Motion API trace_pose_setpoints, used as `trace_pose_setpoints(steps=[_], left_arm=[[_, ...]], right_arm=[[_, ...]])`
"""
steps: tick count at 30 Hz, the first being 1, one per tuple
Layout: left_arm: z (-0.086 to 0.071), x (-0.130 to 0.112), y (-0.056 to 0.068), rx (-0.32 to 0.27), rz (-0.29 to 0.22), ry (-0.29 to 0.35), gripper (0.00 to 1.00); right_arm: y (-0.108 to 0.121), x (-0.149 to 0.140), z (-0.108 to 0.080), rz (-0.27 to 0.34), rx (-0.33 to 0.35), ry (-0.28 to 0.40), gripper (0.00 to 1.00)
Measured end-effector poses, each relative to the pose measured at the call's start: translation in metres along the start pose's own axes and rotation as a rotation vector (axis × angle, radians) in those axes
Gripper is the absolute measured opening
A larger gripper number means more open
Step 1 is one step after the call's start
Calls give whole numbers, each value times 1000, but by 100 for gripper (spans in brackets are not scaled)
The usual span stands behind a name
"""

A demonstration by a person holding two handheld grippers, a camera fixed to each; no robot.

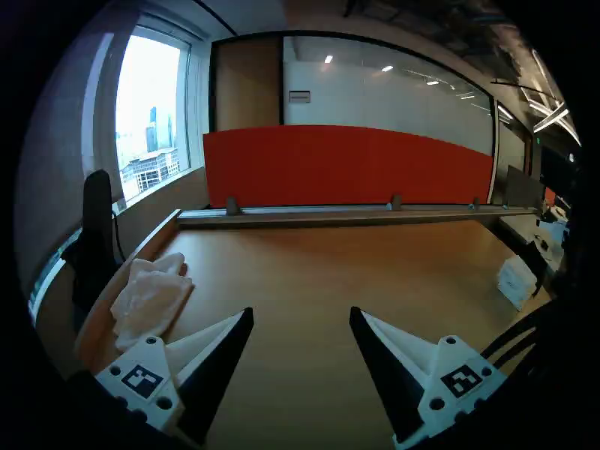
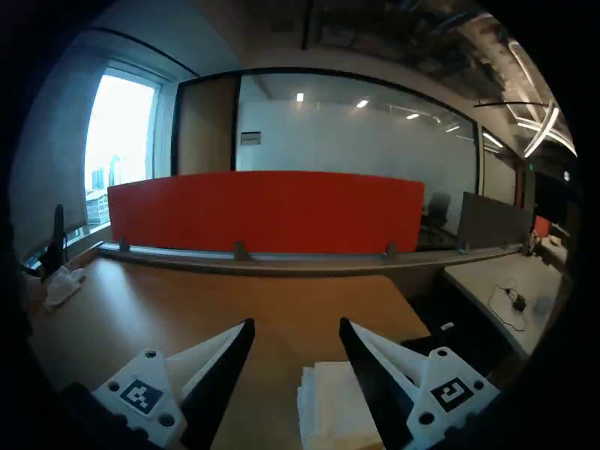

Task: Fold towel

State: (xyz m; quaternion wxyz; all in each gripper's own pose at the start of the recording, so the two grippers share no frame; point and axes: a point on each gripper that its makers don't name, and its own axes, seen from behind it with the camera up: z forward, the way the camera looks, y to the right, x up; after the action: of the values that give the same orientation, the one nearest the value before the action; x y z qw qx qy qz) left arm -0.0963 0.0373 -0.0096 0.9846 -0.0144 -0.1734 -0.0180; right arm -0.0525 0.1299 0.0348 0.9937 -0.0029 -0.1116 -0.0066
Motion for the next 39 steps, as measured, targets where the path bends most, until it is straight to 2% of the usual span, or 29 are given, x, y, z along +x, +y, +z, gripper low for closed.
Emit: trace_pose_setpoints(steps=[9,16,21,27,32,39], left_arm=[[0,25,-2,9,-11,94,95],[-1,48,-5,17,-31,163,95],[-4,64,-6,18,-36,209,95],[-9,78,-4,14,-32,257,95],[-11,84,0,7,-44,282,95],[-15,92,2,-1,-52,312,95]], right_arm=[[0,16,-2,28,-24,52,87],[-9,27,-6,29,-19,91,87],[-17,36,-10,23,-14,120,93],[-35,47,-13,20,1,150,94],[-59,55,-13,8,27,168,99],[-91,64,-13,16,54,193,99]])
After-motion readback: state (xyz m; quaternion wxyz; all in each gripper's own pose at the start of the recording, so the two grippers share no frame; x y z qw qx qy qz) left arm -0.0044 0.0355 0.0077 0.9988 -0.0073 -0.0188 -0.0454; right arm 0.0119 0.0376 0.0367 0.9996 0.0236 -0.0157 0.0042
